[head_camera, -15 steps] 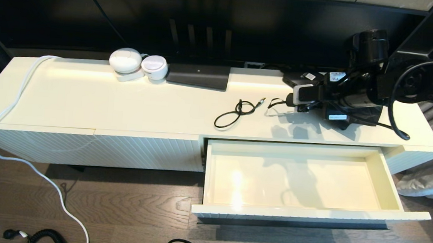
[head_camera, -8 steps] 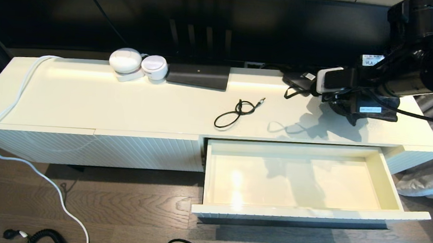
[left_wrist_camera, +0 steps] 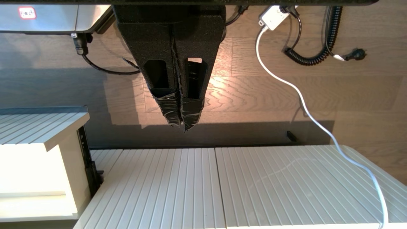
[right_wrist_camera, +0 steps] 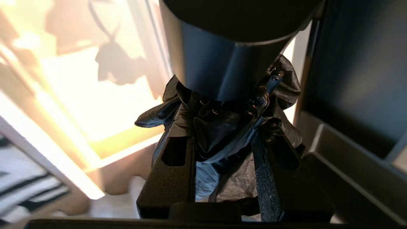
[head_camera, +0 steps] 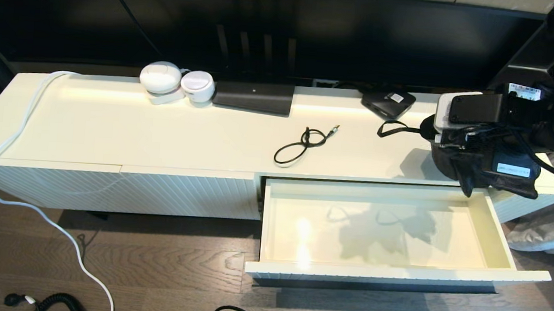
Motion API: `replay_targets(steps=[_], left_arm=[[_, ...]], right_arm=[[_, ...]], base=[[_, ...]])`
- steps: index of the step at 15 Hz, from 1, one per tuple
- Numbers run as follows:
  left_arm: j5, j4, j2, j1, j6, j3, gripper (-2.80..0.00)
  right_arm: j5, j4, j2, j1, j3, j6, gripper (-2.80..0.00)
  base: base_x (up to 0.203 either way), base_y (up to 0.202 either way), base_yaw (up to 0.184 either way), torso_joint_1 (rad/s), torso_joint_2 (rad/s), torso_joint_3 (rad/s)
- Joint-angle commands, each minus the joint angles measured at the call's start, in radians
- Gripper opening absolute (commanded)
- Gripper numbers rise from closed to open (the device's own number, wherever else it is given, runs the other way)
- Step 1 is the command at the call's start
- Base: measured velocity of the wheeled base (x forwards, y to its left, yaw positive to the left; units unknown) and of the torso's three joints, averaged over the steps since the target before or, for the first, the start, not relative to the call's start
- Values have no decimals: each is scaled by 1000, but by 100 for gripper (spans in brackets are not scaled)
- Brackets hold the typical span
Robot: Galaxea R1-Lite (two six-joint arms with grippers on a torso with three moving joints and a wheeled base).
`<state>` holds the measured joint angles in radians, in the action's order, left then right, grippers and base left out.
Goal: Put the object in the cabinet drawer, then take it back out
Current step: Put the umbrella in the drawer
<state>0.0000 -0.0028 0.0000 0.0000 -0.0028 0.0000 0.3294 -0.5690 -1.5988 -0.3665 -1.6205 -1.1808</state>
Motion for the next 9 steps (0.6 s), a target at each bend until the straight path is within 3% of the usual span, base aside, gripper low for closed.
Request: replay_targets(steps=[1, 6, 9], left_arm=[[0, 0, 0, 0, 0, 1, -280], [0, 0, 0, 0, 0, 0, -280], [0, 0, 0, 0, 0, 0, -280]], right_arm=[[1, -11, 41, -20, 27, 37, -280], [-8, -19, 46, -35, 130, 163, -280], [-24, -13, 17, -31, 173, 196, -280]], base=[[0, 0, 0, 0, 0, 0], [0, 0, 0, 0, 0, 0], [0, 0, 0, 0, 0, 0]])
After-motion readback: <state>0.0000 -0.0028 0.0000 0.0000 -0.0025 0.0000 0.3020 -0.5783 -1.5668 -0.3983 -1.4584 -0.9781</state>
